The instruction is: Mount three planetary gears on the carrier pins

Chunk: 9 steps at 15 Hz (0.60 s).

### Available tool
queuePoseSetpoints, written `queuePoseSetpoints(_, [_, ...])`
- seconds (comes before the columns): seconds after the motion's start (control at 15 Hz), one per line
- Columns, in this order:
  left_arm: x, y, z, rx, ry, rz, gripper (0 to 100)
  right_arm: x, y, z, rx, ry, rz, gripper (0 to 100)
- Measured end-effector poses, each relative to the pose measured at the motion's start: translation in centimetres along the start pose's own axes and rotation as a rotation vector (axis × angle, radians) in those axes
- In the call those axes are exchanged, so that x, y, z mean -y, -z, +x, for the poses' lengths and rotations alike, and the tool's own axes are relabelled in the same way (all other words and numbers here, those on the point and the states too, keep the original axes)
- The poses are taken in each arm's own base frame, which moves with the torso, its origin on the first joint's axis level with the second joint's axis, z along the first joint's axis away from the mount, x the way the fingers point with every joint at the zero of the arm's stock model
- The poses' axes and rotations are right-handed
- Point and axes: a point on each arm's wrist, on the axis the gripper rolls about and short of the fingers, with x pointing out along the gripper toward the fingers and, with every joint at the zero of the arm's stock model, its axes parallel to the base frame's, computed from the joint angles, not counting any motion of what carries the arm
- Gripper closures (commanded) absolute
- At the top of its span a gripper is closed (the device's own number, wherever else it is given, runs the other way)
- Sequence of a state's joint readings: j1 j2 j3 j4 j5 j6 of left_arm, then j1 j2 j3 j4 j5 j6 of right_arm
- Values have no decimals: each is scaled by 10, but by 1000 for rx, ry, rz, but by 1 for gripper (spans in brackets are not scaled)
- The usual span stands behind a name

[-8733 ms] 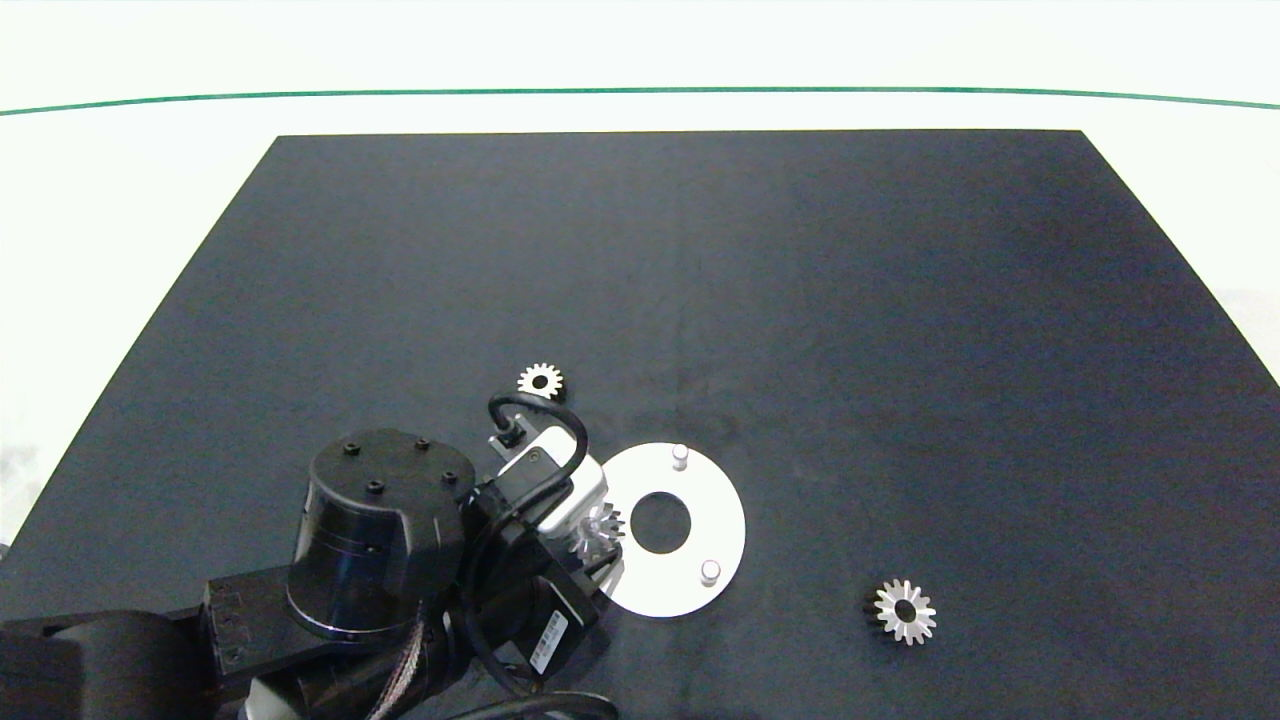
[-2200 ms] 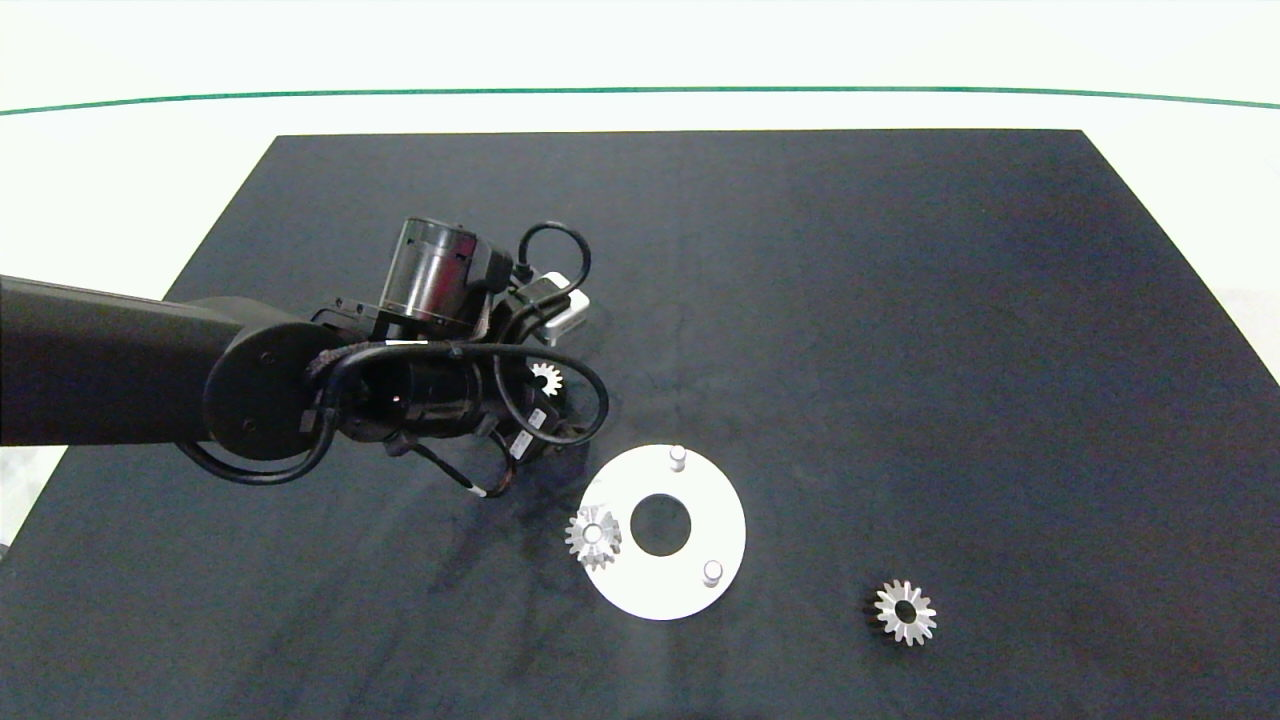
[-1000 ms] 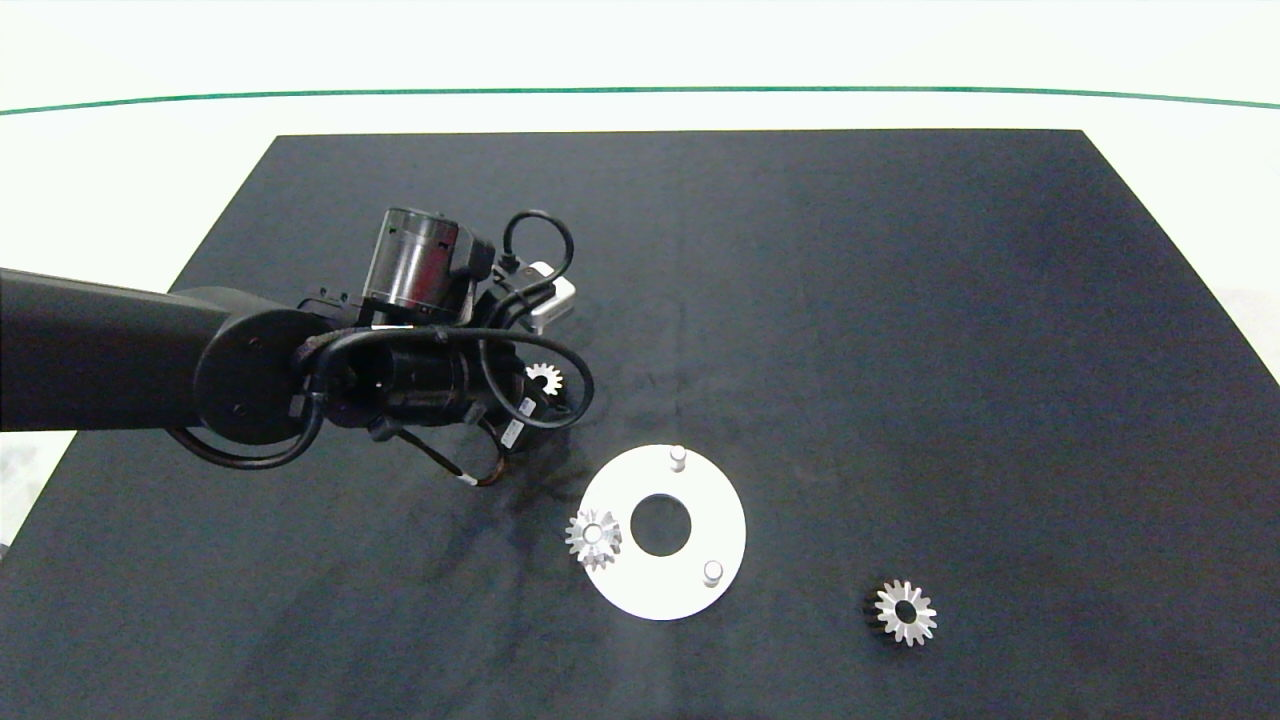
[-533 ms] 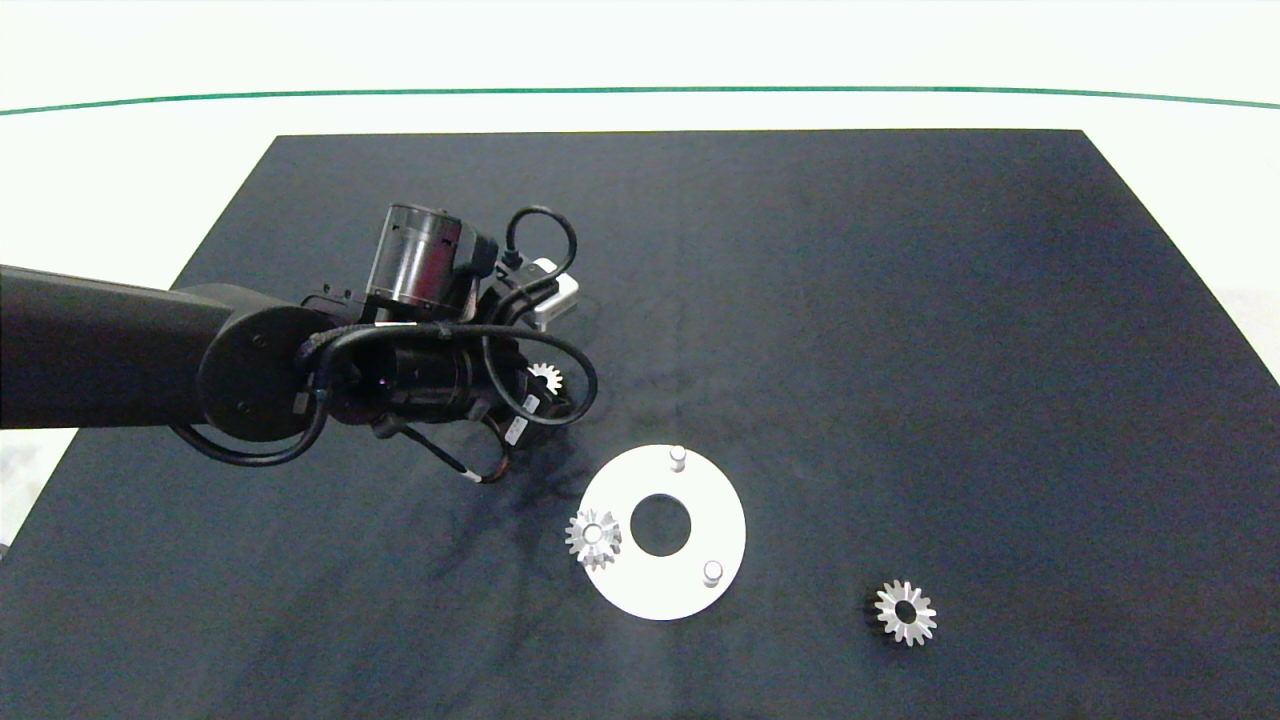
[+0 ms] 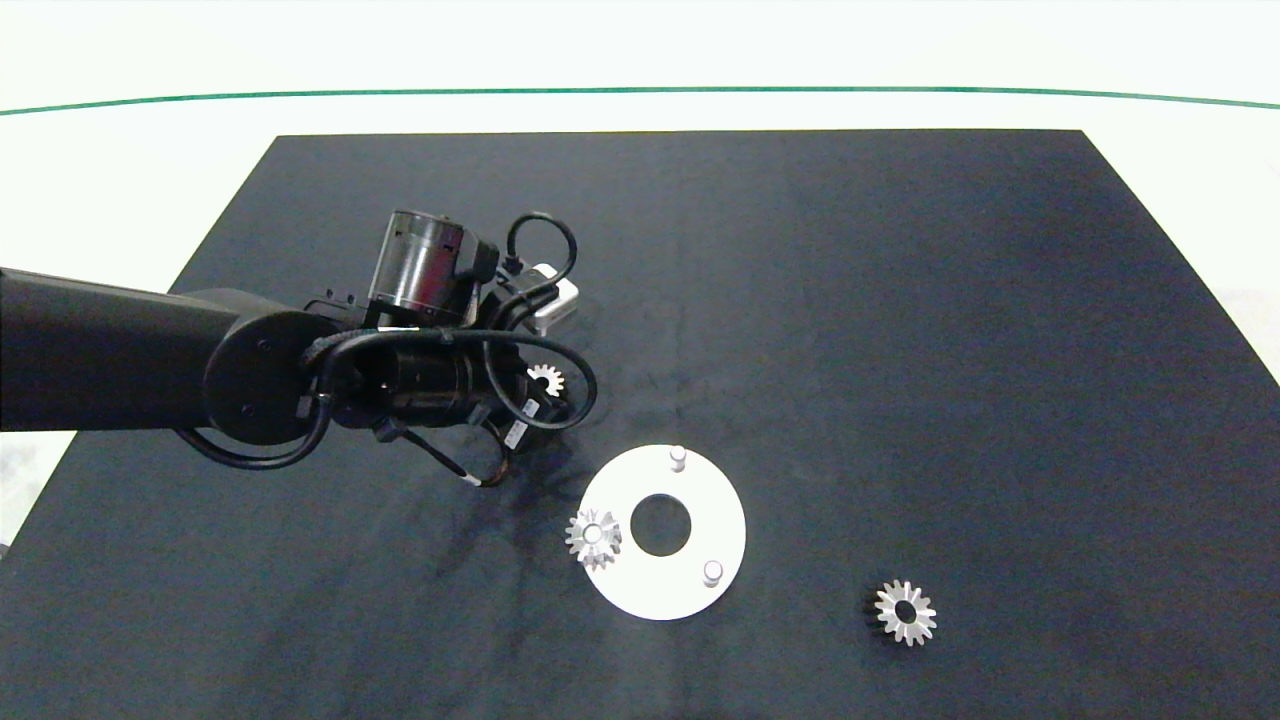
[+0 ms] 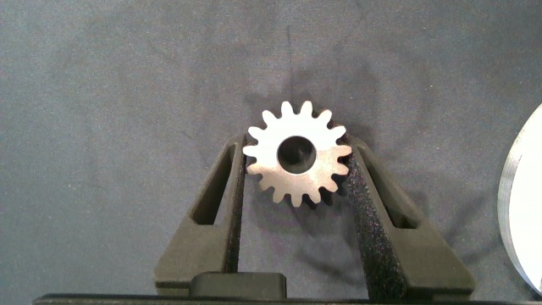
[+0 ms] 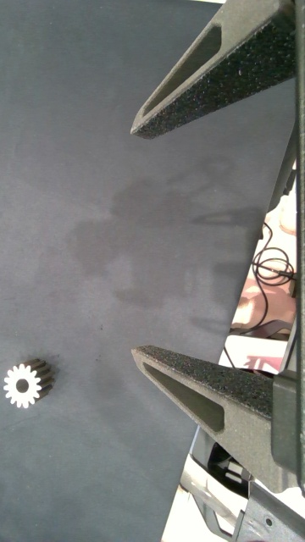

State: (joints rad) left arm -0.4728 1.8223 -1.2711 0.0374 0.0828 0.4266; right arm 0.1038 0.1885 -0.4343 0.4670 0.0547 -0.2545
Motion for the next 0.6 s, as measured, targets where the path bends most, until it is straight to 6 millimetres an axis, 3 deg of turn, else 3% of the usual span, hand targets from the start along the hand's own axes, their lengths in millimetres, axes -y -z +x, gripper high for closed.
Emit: queuePoseSetpoints(0.6, [0,0,0,-4,1,0,87,0,0,0,-1,0,0,0])
